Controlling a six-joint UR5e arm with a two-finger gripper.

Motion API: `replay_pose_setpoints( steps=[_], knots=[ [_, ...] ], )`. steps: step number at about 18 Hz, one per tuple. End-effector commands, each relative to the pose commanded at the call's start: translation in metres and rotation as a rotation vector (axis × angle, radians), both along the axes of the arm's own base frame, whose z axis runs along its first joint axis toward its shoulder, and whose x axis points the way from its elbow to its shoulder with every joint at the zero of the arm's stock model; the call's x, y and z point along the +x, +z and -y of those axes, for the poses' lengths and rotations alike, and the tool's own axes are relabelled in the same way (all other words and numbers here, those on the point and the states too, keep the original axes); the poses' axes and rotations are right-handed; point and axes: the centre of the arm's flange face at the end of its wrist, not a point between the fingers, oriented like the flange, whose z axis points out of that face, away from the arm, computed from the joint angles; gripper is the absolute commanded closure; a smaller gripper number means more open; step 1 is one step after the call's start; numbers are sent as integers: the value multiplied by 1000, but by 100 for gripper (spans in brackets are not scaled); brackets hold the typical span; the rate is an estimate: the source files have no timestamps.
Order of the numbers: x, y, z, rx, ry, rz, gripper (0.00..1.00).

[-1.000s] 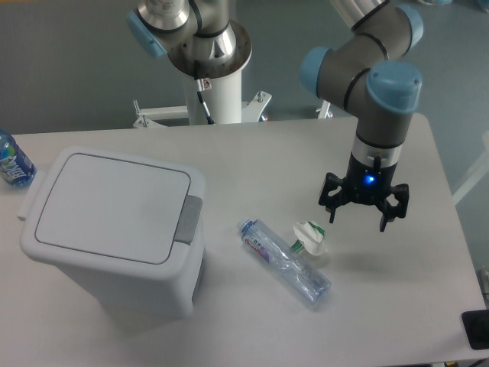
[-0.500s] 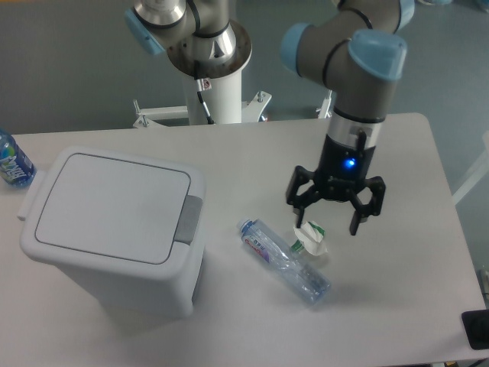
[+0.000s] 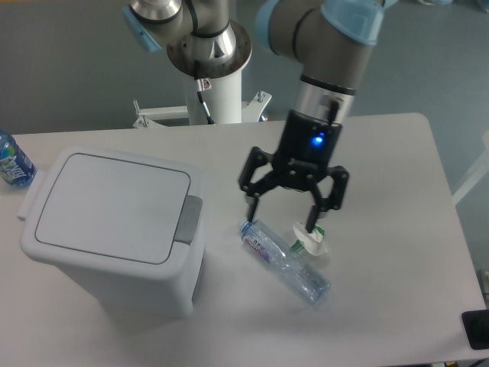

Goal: Open the trash can
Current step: 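Move the open gripper toward the grey lid tab of the trash can, then lower the gripper finger onto the grey lid tab and press it, then lift the gripper away from the tab as the lid swings open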

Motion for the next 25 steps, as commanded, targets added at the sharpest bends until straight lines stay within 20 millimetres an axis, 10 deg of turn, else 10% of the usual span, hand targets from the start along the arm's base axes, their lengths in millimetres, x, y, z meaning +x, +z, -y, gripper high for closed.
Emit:
replay_pose_setpoints(
  steps=[25],
  knots=[
    [11, -20, -27, -4, -44, 2, 0]
  ],
)
